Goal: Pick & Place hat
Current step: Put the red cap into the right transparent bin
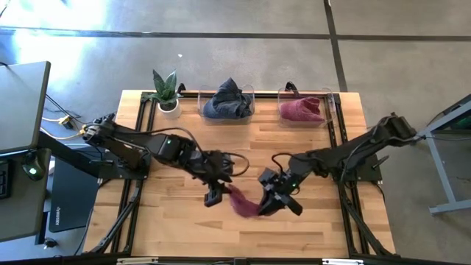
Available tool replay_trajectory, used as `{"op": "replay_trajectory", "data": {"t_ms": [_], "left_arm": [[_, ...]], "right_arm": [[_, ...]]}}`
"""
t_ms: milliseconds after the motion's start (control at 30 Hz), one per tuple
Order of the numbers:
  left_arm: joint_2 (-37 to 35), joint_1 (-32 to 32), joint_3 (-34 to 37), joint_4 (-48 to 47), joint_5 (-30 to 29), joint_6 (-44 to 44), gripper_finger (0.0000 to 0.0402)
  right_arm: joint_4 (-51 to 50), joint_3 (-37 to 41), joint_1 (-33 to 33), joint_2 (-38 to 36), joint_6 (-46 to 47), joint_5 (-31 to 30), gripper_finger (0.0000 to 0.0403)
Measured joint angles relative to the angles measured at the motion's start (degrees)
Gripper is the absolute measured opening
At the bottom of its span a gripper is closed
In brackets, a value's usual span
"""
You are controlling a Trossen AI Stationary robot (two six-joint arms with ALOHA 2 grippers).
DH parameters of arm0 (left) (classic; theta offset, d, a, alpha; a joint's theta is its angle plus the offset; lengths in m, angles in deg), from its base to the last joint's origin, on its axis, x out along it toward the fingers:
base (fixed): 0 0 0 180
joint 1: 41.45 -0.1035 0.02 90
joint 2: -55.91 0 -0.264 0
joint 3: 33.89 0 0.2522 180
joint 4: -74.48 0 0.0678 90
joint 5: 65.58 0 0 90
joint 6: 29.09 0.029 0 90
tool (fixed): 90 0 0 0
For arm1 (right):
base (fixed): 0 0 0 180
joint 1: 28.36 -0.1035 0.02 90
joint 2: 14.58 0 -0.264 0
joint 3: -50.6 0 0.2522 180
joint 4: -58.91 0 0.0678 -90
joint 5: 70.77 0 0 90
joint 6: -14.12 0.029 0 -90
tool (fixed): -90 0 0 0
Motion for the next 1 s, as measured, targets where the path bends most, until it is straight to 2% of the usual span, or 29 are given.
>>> {"op": "replay_trajectory", "data": {"t_ms": [167,333,433,533,600,733,867,1000], "left_arm": [[0.0,2.5,0.0,-0.2,-0.2,0.0,0.0178],[0.0,3.6,0.0,-1.3,-0.5,-0.5,0.0178],[0.0,3.6,0.0,-1.9,-0.5,-0.7,0.0178],[0.0,3.6,0.0,-2.3,-0.9,-1.2,0.0178],[0.0,3.6,0.0,-2.3,-1.3,-1.2,0.0178],[0.0,3.6,0.0,-2.8,-1.3,-1.2,0.0178],[0.1,4.3,0.0,-3.3,-1.4,-1.6,0.0178],[0.9,6.3,1.0,-2.8,-0.4,-1.7,0.0178]], "right_arm": [[-0.9,0.1,0.9,3.3,-2.6,-1.7,0.0025],[-6.3,0.1,5.3,5.9,-5.6,-2.1,0.0031],[-15.8,0.1,7.6,6.1,-6.2,-2.9,0.0062],[-28.6,0.1,8.7,6.1,-5.8,-7.3,0.0095],[-34.8,0.1,10.0,5.8,-5.9,-7.9,0.0119],[-42.5,0.1,13.9,4.2,-8.4,-6.0,0.0176],[-45.7,0.1,17.4,1.5,-8.4,-2.6,0.0237],[-48.2,0.1,18.0,0.3,-10.8,-2.3,0.0281]]}}
